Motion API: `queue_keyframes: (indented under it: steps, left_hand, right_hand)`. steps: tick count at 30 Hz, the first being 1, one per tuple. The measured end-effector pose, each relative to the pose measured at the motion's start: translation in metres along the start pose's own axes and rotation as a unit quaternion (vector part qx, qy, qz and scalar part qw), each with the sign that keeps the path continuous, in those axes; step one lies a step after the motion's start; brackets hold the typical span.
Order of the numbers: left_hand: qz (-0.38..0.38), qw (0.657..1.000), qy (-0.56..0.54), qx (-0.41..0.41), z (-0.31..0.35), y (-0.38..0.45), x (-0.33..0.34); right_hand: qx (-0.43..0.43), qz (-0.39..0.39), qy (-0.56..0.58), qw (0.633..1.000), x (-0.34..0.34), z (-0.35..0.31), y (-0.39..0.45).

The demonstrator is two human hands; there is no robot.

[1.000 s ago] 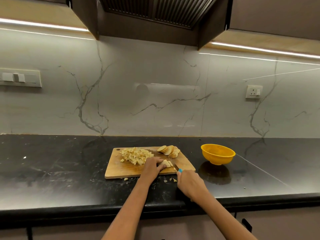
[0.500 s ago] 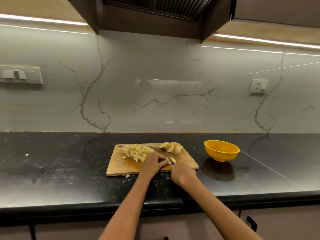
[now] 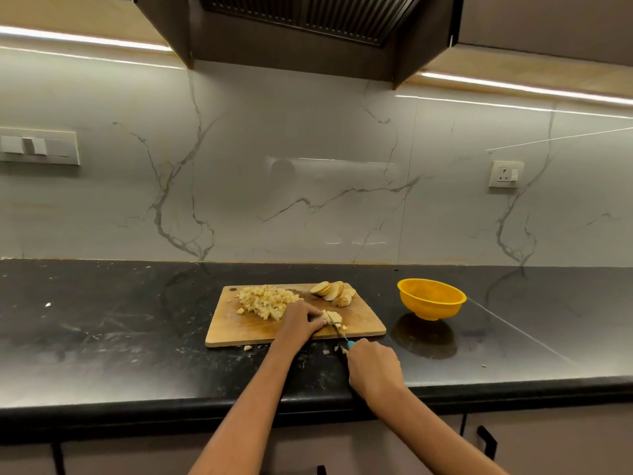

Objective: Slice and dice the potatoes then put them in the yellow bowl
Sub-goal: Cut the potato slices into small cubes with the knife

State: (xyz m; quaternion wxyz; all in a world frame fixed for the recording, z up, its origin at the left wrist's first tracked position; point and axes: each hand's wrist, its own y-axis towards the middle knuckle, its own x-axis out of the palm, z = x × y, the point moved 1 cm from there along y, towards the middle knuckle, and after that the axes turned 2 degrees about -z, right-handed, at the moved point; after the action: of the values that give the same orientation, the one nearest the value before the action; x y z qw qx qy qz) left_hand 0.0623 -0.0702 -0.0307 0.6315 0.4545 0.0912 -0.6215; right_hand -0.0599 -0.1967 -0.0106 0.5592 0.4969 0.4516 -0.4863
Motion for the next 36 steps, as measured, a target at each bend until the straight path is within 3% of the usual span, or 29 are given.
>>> queue_keyframes:
  steps: [6, 13, 30, 36]
  left_hand:
    - [-0.008, 1.0, 0.004, -0.012, -0.003, -0.004, 0.0]
    - [0.021, 1.0, -0.001, -0.012, -0.007, -0.004, 0.002]
    - [0.008, 1.0, -0.019, -0.009, -0.005, 0.0, -0.004]
    - [0.018, 0.999, -0.007, -0.026, -0.007, 0.0, -0.003]
  right_hand:
    - [0.034, 0.026, 0.15, 0.988, -0.006, 0.011, 0.004]
    - [0.038, -0.01, 0.224, 0.974, 0.001, -0.004, 0.036]
    - [-0.002, -0.07, 0.123, 0.99, -0.01, -0.018, 0.054]
    - [-0.028, -0.011, 0.016, 0.999, -0.001, -0.009, 0.016]
